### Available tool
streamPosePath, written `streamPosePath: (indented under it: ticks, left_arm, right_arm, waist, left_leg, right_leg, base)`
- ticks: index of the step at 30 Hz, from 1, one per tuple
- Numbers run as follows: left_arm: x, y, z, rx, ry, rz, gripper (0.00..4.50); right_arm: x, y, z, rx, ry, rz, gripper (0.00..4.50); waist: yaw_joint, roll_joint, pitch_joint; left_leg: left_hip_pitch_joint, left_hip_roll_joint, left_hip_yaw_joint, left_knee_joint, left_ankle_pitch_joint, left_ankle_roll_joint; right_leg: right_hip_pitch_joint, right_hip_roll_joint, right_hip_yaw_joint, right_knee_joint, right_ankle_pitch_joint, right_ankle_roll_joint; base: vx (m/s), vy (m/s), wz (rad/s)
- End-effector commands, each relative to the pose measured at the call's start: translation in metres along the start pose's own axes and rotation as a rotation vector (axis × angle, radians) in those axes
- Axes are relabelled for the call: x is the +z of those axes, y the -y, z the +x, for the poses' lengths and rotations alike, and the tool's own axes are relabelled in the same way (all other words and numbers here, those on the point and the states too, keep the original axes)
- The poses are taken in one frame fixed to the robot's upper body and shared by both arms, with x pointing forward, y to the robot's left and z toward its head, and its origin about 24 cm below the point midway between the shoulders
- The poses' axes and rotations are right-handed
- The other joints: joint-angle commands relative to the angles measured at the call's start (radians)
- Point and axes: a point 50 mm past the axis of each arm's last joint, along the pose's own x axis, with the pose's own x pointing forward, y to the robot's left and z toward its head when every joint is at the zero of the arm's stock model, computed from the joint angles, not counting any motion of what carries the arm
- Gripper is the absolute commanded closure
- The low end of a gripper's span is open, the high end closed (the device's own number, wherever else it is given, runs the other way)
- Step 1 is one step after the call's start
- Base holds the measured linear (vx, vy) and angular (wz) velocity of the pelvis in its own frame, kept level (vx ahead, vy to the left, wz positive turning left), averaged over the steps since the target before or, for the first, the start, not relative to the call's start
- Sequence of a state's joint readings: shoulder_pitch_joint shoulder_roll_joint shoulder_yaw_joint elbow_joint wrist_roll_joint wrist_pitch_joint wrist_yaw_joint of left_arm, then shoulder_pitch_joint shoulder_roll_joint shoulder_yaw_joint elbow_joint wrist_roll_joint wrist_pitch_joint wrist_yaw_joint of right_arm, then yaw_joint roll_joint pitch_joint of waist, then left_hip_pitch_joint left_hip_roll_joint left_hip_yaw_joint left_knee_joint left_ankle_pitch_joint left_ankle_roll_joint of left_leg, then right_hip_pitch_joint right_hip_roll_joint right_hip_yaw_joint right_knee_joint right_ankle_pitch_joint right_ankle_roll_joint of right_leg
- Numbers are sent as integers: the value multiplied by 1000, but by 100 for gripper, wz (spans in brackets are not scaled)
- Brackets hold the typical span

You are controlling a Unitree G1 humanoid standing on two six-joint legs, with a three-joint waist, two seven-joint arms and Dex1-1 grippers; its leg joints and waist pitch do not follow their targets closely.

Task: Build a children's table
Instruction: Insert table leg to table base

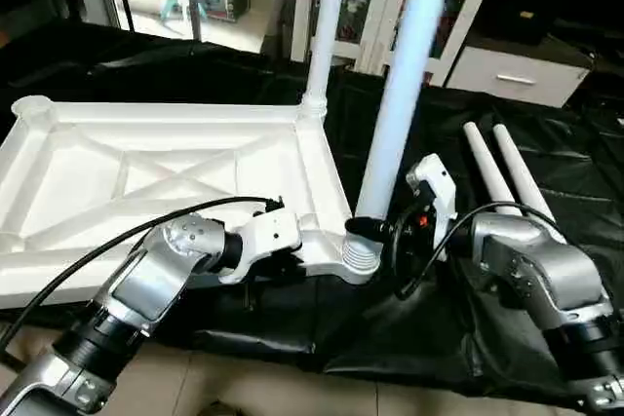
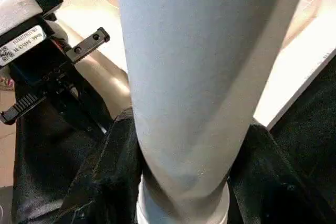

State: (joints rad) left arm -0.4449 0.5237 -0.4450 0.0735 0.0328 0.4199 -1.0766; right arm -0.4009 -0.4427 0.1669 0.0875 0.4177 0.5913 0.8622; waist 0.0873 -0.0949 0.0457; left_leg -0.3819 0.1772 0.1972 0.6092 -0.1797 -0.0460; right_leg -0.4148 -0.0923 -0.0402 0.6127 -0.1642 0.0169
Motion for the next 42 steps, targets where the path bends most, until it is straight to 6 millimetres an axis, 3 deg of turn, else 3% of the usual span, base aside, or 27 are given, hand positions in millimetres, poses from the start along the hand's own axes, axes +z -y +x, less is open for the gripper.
streamPosePath:
  ticks: [1, 8, 19, 30, 35, 39, 42]
  left_arm:
    - [1, 4, 5, -20, 10, -1, 443]
    - [2, 2, 4, -17, 14, -3, 443]
    - [3, 0, 3, -8, 24, -10, 443]
    - [2, -1, 3, 1, 26, -16, 443]
    - [2, 0, 3, -5, 23, -13, 443]
    - [2, 0, 3, -6, 22, -12, 443]
    - [2, -1, 2, -1, 21, -14, 443]
  right_arm:
    - [-14, 7, -4, -54, -61, 19, 261]
    - [-25, 11, -12, -102, -32, 92, 261]
    - [-51, 7, -21, -153, 48, 197, 261]
    - [-65, -10, -24, -136, 58, 131, 261]
    - [-75, -16, -21, -96, -77, 65, 261]
    - [-74, -17, -19, -74, -95, 49, 261]
    - [-73, -22, -17, -25, -124, 27, 261]
  waist:
    - [-3, 9, -53]
    - [-3, 11, -55]
    - [-2, 12, -52]
    - [0, 10, -50]
    - [1, 11, -48]
    - [-6, 13, -41]
    - [-7, 11, -44]
  left_leg:
    - [28, 52, -29, -91, -350, -62]
    - [27, 52, -29, -93, -357, -63]
    - [29, 52, -32, -94, -404, -65]
    - [29, 53, -34, -99, -416, -56]
    - [27, 53, -35, -102, -409, -56]
    - [39, 51, -41, -102, -503, -67]
    - [41, 54, -46, -105, -510, -70]
  right_leg:
    - [24, -53, 32, -79, -378, -140]
    - [24, -51, 32, -79, -351, -146]
    - [20, -55, 32, -88, -410, -133]
    - [19, -54, 33, -92, -434, -121]
    - [22, -52, 33, -92, -433, -114]
    - [12, -58, 30, -110, -575, -85]
    - [16, -59, 28, -111, -574, -78]
  base:
    - [0, 0, 0]
    - [0, 0, 0]
    - [0, 0, 0]
    - [0, 0, 0]
    - [0, 0, 0]
    - [0, 0, 0]
    - [0, 0, 0]
